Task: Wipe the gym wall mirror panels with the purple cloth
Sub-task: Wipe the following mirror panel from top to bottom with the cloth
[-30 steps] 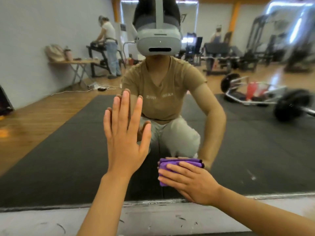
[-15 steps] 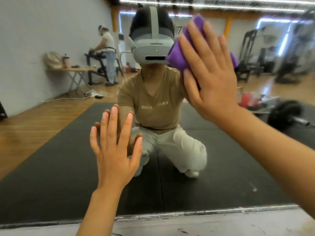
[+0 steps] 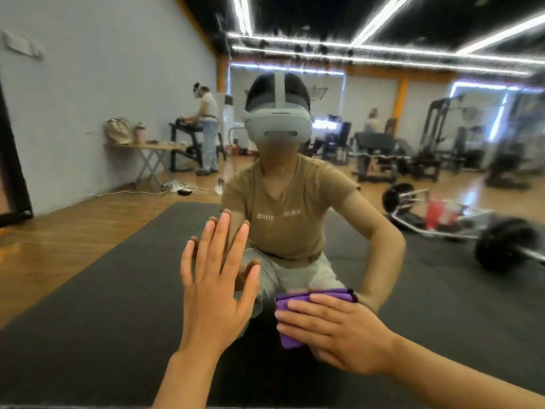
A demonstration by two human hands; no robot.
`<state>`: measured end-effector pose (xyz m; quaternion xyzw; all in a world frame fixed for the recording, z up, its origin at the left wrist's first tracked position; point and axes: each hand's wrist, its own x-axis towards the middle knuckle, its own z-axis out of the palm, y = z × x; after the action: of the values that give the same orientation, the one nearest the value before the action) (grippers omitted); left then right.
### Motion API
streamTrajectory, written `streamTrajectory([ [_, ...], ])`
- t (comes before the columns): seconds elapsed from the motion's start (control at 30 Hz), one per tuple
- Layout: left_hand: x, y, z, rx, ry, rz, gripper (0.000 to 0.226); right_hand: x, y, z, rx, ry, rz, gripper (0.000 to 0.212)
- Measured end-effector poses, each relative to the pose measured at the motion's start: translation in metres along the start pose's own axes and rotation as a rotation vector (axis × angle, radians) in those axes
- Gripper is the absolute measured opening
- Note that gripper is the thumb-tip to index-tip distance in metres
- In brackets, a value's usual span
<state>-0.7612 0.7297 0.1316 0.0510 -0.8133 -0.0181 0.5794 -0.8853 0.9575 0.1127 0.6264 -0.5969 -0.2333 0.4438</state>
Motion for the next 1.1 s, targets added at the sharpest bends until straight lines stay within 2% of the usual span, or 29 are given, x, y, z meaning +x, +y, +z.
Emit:
streamTrajectory([
  [0.1, 0.000, 0.001, 0.000, -0.003, -0.010, -0.006, 0.067, 0.020, 0.053, -0.032, 0.110, 0.228, 0.213, 0.067],
  [0.23, -0.001, -0.002, -0.002, 0.005, -0.017, -0.001, 0.066, 0.050, 0.137, -0.083, 0.102, 0.501, 0.560, 0.055],
  [0.33, 0.000, -0.004, -0.003, 0.018, -0.026, 0.003, 0.066, 0.072, 0.166, -0.101, 0.131, 0.621, 0.752, 0.052],
  [0.43, 0.001, -0.004, -0.005, 0.016, -0.026, 0.014, 0.065, 0.083, 0.155, -0.099, 0.110, 0.666, 0.830, 0.053],
  [0.53, -0.001, -0.007, -0.007, 0.012, -0.010, -0.011, 0.066, 0.081, 0.107, -0.078, 0.126, 0.569, 0.721, 0.058],
  [0.63, -0.003, -0.016, -0.009, 0.010, 0.002, -0.053, 0.068, 0.063, 0.036, -0.039, 0.114, 0.305, 0.394, 0.070],
  [0.73, -0.006, -0.023, -0.011, 0.007, 0.004, -0.052, 0.068, 0.036, -0.036, 0.006, 0.002, 0.030, 0.064, 0.082],
  [0.83, -0.008, -0.025, -0.013, -0.007, -0.008, -0.069, 0.068, 0.018, -0.073, 0.033, 0.004, -0.075, -0.035, 0.079],
  [0.97, -0.009, -0.028, -0.015, -0.005, -0.017, -0.084, 0.069, 0.028, -0.045, 0.019, -0.061, -0.029, -0.063, 0.075],
  [1.1, -0.011, -0.033, -0.014, 0.001, -0.003, -0.091, 0.068, 0.071, 0.037, -0.034, 0.109, 0.257, 0.233, 0.067],
])
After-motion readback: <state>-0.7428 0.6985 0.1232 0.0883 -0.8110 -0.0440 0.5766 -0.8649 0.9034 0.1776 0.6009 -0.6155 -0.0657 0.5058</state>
